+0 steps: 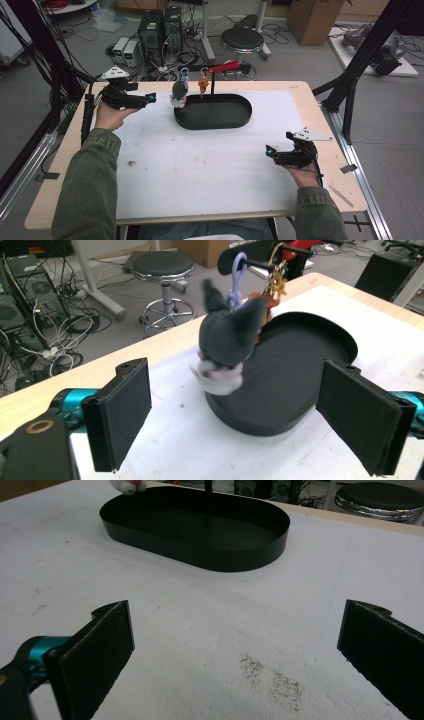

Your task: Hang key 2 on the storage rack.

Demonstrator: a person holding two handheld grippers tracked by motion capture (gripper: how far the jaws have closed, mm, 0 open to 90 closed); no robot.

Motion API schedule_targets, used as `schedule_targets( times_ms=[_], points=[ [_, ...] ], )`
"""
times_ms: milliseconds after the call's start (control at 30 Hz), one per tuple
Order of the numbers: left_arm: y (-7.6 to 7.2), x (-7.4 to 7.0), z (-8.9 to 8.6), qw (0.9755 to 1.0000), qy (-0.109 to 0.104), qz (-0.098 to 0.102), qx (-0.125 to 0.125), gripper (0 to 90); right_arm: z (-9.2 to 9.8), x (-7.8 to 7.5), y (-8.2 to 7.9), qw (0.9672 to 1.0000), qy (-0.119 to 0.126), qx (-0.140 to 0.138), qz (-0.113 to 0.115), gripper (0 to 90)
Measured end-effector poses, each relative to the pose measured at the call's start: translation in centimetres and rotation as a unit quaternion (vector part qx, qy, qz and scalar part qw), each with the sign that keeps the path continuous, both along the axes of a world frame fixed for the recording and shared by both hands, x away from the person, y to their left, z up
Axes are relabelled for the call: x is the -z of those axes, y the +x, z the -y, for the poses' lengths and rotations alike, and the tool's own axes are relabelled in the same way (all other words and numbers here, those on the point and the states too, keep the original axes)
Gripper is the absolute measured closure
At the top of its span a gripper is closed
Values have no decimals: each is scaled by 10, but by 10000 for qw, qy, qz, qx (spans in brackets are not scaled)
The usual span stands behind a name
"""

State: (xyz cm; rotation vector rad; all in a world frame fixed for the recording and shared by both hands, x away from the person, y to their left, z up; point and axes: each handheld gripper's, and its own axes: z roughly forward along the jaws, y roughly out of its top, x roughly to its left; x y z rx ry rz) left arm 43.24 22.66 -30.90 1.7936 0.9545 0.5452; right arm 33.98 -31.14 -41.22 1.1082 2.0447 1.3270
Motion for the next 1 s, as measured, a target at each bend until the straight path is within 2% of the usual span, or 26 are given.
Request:
schedule_targets(
  times_ms=[267, 500, 700, 1000],
  points=[
    [-18, 14, -13, 9999, -46, 15, -128, 150, -2, 0, 0, 10000, 3, 2, -44, 5],
    [-29, 31, -26, 9997, -75, -151, -176, 150, -2, 0, 0, 10000, -5, 14, -15, 5],
    [-39, 43, -36, 9996, -97, -177, -210, 150, -2, 0, 0, 10000, -13, 16, -53, 5],
    [-60, 54, -46, 9994, -10, -204, -279, 148, -2, 0, 0, 10000, -19, 9, -52, 5]
  ],
)
